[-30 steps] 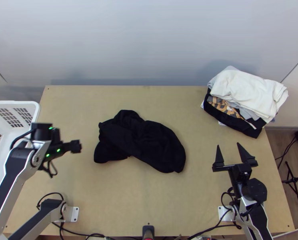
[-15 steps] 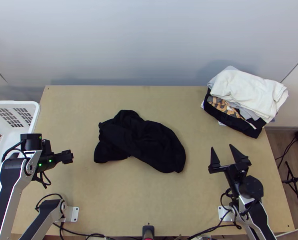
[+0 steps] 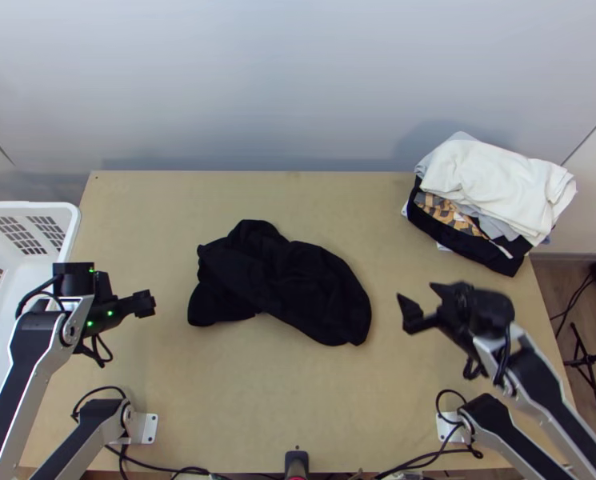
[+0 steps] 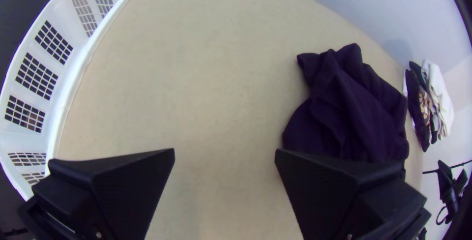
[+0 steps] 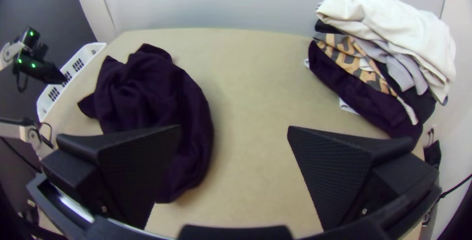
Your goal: Fold the t-shirt
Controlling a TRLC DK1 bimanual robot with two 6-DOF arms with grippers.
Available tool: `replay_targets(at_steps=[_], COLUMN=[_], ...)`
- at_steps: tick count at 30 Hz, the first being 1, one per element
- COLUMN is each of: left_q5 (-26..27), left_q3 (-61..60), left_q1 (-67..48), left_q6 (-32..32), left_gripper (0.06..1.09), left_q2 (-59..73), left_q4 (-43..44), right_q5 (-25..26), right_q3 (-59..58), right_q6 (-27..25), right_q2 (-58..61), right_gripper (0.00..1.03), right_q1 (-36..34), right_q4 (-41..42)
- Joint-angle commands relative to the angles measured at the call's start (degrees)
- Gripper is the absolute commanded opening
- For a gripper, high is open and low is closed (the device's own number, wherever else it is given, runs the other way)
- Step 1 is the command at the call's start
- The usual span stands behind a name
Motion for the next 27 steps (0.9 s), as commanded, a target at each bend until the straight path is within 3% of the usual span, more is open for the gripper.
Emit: replay_targets(at_steps=[1,3,7,9,10,18,22,27], left_q5=[0.0,0.0,1.0,1.0,1.0,1.0,1.0,1.0], left_q3=[-1.6,-2.0,-2.3,-2.3,-2.2,1.6,4.2,7.3], left_q1=[-1.5,-1.4,-1.5,-1.5,-1.5,-1.5,-1.8,-3.4], left_q6=[-2.1,-2.2,-2.2,-2.1,-2.1,-0.6,-0.6,-1.7], left_gripper=[1.05,1.05,1.05,1.05,1.05,1.05,1.05,1.05], left_q2=[1.2,1.3,2.4,3.1,3.6,9.3,12.3,14.6], left_q4=[3.8,4.8,6.2,6.9,7.4,7.6,7.5,7.5], right_q5=[-1.0,-1.0,-3.9,-11.8,-12.6,-9.7,-9.7,-9.7], right_q3=[24.5,31.5,43.5,47.3,48.7,55.3,53.7,51.7], right_q6=[13.5,16.4,28.6,29.2,29.3,26.6,26.1,26.6], right_q2=[22.0,30.4,46.1,52.4,54.8,65.8,67.5,67.9], right_gripper=[0.99,0.99,0.99,0.99,0.99,0.99,0.82,0.53], right_q1=[7.7,9.0,11.3,11.4,11.8,11.0,9.1,7.8], right_q4=[-15.7,-21.1,-33.3,-34.6,-34.5,-30.7,-24.5,-18.4])
